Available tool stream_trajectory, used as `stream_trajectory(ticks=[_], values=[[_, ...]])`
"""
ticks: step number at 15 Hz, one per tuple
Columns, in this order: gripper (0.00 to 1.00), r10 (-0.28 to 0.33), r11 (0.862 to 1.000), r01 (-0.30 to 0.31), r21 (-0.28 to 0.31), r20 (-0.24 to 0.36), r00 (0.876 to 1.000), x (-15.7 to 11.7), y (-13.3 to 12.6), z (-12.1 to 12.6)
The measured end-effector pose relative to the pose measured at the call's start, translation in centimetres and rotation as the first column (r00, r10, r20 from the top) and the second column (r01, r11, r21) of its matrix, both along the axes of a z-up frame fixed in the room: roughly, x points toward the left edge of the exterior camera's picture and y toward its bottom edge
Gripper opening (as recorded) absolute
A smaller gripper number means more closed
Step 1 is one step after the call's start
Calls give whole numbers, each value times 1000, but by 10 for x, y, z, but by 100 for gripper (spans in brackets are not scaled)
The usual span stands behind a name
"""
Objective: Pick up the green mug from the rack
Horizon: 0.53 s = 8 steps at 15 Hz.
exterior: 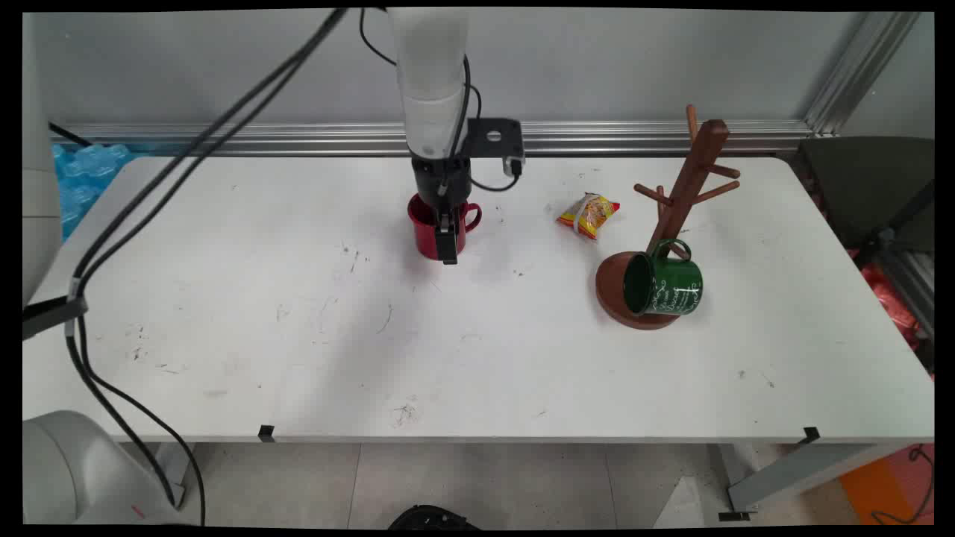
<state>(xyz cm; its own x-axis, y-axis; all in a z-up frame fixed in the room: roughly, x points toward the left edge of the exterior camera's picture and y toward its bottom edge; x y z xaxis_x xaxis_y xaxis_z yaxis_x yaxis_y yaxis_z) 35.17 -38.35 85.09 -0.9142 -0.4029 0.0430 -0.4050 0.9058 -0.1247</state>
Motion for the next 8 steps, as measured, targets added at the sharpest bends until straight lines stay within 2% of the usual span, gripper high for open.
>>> stream_trajectory(ticks=[5,8], values=[[100,-1,1000,0,-12,-69,998,10,26,52],[100,20,1000,-20,3,-140,990,18,56,85]])
